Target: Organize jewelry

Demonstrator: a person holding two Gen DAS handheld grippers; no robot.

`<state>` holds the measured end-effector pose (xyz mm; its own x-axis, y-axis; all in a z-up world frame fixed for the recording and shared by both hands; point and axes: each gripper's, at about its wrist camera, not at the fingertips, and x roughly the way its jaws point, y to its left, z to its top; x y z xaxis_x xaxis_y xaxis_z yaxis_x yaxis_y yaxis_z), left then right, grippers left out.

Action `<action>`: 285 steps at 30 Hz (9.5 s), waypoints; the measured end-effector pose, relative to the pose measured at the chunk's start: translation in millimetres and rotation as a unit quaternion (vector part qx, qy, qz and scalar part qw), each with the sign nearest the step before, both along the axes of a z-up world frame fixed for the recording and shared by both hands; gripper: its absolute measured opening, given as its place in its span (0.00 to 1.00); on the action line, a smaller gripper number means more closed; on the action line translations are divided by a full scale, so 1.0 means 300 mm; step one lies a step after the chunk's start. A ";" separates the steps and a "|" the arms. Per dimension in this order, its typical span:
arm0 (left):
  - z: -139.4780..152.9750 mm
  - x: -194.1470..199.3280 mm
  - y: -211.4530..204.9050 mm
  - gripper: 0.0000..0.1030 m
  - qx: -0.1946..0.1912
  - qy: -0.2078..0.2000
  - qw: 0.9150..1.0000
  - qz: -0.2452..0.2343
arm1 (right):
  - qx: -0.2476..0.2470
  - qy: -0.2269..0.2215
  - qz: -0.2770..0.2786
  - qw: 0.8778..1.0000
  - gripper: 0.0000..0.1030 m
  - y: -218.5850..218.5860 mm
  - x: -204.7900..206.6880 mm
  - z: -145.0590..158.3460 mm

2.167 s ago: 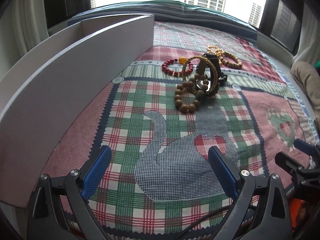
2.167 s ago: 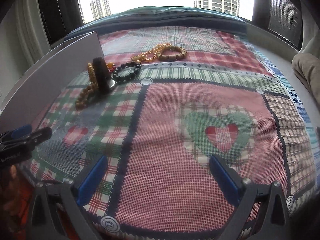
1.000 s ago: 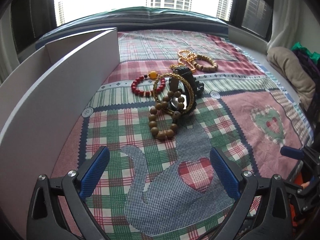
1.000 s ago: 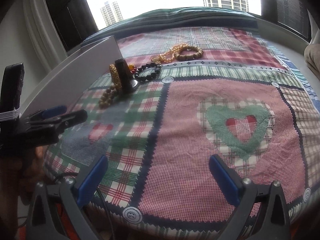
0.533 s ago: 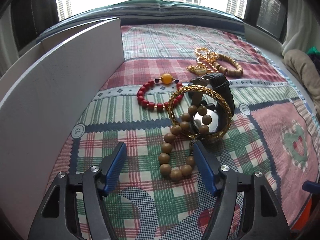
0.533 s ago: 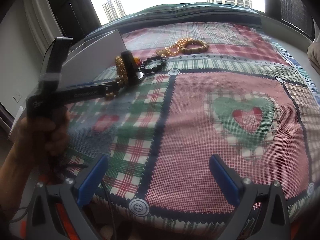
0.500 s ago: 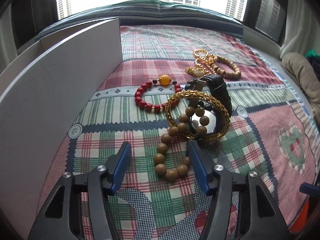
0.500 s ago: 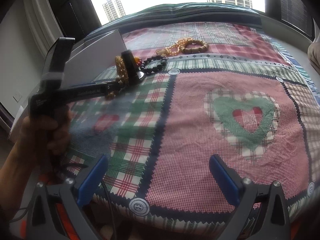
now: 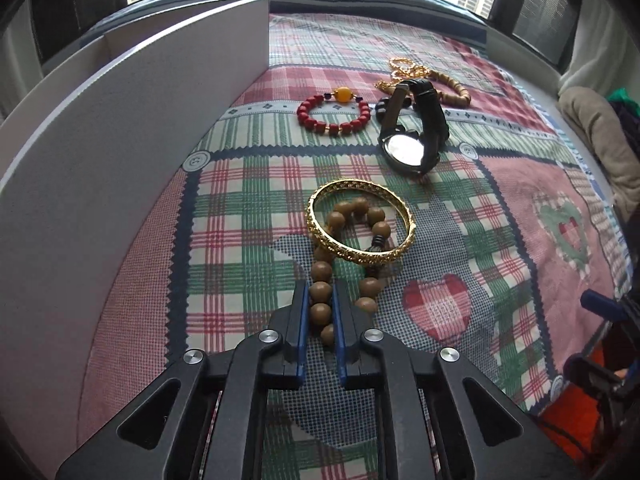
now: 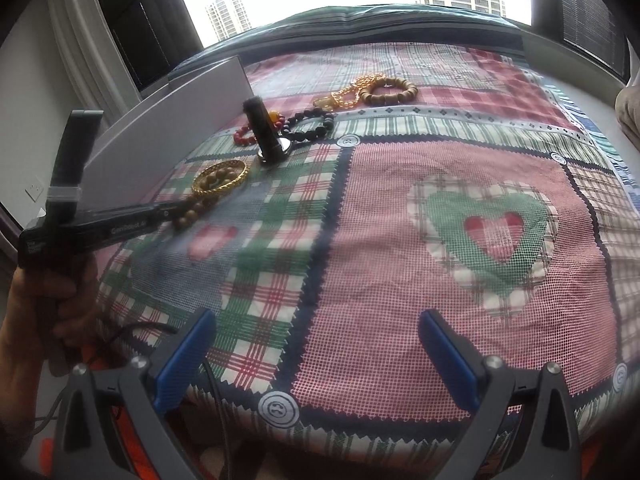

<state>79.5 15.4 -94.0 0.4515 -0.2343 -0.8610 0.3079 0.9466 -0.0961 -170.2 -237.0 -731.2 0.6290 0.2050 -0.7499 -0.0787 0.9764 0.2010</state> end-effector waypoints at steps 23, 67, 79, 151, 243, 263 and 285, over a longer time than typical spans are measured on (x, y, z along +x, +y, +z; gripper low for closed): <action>-0.007 -0.097 0.117 0.10 -0.040 0.039 0.998 0.028 | -0.084 -0.031 0.352 0.932 0.39 0.495 0.274 0.061; 0.126 -0.169 0.105 0.81 -0.003 -0.039 0.998 0.040 | -0.034 0.006 0.037 0.999 0.54 -0.046 0.017 0.069; 0.120 -0.175 0.092 0.82 -0.007 -0.034 0.999 0.034 | -0.016 0.009 0.052 0.998 0.54 -0.006 0.015 0.064; 0.552 -0.143 0.440 0.11 -0.132 -0.132 0.974 0.129 | -0.002 -0.117 0.175 0.978 0.06 0.246 0.271 0.447; 0.151 -0.130 0.038 0.99 -0.018 -0.088 0.992 0.084 | -0.090 -0.029 0.001 0.996 0.86 0.040 0.049 0.134; 0.176 -0.027 -0.081 0.99 -0.067 -0.083 0.993 0.043 | -0.058 -0.006 -0.004 0.998 0.86 0.008 0.043 0.083; 0.046 0.114 -0.114 0.16 -0.037 -0.068 0.994 0.075 | -0.026 -0.014 -0.030 0.999 0.86 -0.096 -0.005 0.063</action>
<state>113.6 -18.8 -80.2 0.5973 -0.2164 -0.7722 0.1788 0.9746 -0.1349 -171.7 -265.8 -712.4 0.6595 0.1276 -0.7407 -0.0237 0.9885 0.1492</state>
